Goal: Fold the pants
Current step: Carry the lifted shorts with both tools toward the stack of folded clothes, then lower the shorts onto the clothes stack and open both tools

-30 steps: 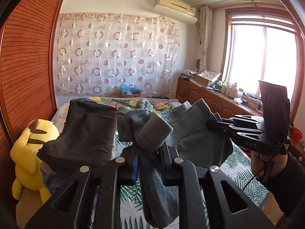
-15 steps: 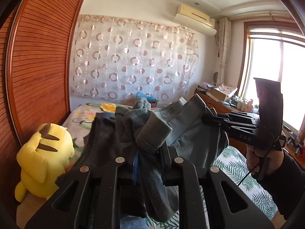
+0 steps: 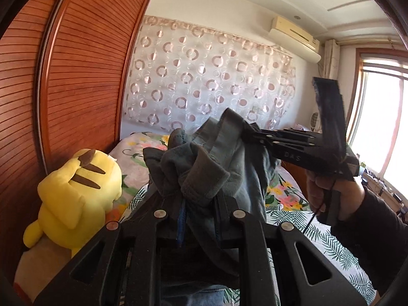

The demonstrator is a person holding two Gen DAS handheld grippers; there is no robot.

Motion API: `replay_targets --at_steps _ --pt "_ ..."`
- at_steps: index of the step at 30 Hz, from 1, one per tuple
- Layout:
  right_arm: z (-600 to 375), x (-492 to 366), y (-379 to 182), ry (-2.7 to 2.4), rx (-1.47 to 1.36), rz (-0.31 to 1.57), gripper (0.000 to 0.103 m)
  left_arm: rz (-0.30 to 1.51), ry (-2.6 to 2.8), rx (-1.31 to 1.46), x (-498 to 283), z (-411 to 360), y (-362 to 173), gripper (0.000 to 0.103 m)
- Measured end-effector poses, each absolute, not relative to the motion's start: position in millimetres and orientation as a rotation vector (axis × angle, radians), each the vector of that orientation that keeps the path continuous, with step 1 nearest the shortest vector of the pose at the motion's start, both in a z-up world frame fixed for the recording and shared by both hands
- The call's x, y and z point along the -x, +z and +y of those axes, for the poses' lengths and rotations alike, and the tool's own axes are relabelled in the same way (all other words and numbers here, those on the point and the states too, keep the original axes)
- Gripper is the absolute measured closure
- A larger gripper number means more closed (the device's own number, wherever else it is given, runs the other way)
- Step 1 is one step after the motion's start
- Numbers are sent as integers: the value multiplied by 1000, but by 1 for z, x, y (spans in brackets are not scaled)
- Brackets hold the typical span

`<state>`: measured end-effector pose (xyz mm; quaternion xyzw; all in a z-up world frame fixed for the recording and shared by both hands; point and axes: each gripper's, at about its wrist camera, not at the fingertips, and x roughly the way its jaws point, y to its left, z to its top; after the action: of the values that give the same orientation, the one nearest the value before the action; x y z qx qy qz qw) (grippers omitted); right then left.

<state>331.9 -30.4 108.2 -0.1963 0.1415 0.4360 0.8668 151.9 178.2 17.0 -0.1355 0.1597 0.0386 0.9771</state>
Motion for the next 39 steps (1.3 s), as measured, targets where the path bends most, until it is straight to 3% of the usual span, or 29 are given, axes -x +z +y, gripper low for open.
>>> replay_targets --at_steps 9,16,35,39 --pt "-1 -343 104 963 453 309 90 372 141 328 -150 192 -7 82" --pt "-10 -355 103 908 420 342 62 408 154 328 -151 195 -19 82" --pt "-40 -386 85 817 368 495 62 478 194 289 -152 195 -30 81" --pt "-39 -371 84 814 340 485 62 493 204 253 -151 191 -28 76"
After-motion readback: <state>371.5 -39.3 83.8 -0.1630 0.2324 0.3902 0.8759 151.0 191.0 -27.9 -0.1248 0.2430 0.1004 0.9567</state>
